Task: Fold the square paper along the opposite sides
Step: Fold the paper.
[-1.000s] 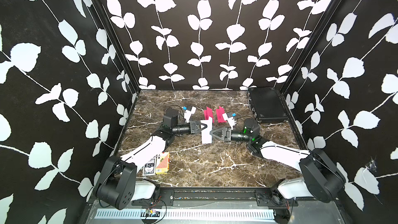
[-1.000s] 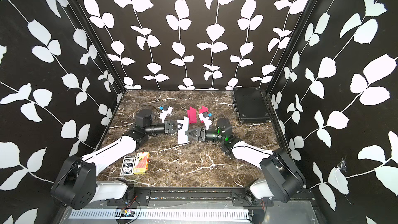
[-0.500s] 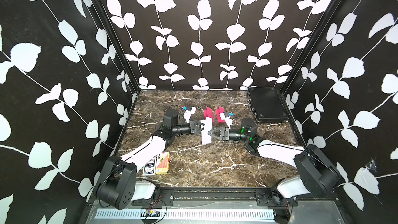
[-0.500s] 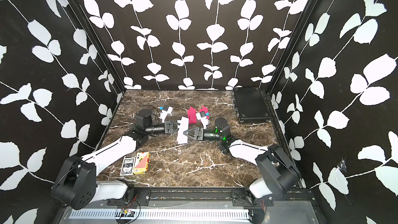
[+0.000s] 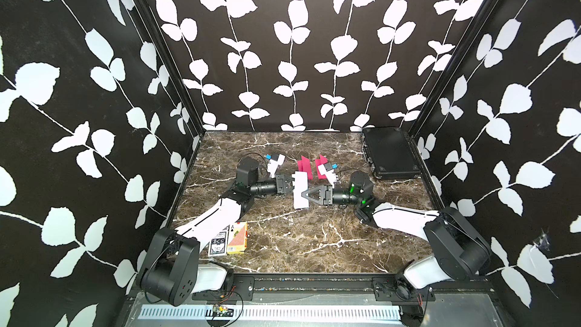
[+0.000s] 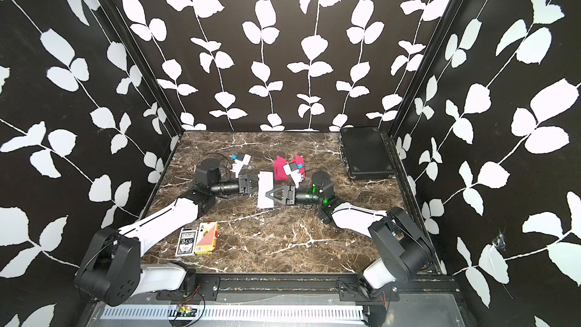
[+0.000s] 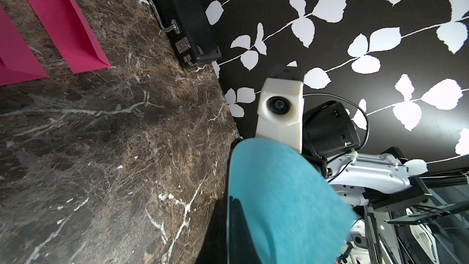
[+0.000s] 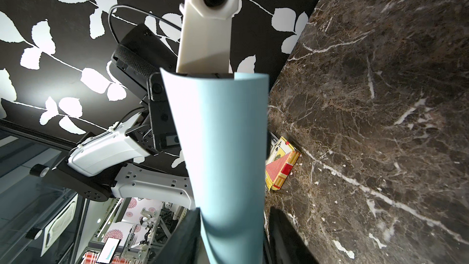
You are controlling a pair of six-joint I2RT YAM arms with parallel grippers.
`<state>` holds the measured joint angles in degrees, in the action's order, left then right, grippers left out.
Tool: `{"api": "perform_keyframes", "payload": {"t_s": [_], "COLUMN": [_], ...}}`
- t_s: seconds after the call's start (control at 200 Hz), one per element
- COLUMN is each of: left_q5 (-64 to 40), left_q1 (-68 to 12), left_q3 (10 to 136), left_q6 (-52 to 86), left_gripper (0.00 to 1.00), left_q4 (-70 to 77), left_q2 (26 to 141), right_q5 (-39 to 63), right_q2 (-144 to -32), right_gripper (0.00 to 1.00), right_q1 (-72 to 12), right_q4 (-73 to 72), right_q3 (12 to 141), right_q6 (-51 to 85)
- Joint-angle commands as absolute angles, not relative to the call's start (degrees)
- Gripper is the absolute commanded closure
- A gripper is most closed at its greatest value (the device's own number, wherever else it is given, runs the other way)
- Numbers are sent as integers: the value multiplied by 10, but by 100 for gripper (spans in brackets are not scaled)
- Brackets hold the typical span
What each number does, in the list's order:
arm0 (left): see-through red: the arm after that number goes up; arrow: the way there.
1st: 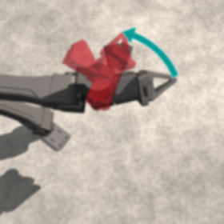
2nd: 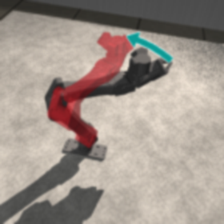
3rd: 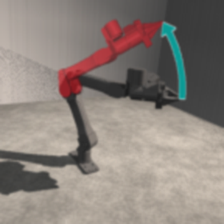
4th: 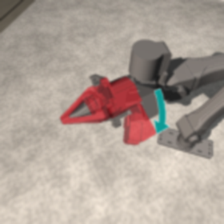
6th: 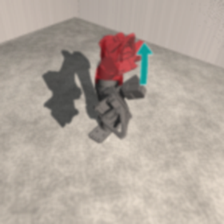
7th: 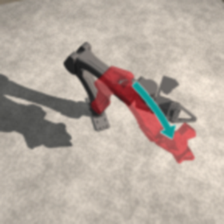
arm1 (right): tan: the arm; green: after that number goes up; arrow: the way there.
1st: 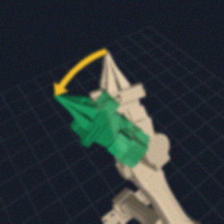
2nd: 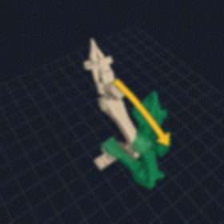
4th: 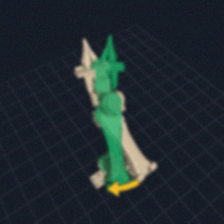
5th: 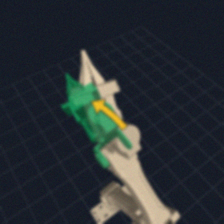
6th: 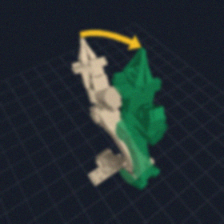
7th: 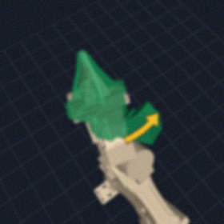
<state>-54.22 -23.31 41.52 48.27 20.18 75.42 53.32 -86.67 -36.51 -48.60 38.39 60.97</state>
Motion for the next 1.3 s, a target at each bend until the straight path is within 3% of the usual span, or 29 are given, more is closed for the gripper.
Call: {"api": "perform_keyframes", "payload": {"t_s": [0.0, 0.89, 1.295], "left_q5": [-553, -553, -552], "left_q1": [-231, -231, -231], "left_q3": [409, 409, 411], "left_q6": [483, 481, 476], "left_gripper": [100, 100, 100], "left_q4": [224, 219, 213], "left_q2": [737, 737, 737], "right_q5": [543, 538, 548], "right_q2": [-868, -872, -876], "right_gripper": [63, 83, 80], "right_q1": [-370, -370, -370], "right_q4": [-519, -500, -497], "right_q3": [411, 416, 415], "right_q6": [606, 593, 595]}}
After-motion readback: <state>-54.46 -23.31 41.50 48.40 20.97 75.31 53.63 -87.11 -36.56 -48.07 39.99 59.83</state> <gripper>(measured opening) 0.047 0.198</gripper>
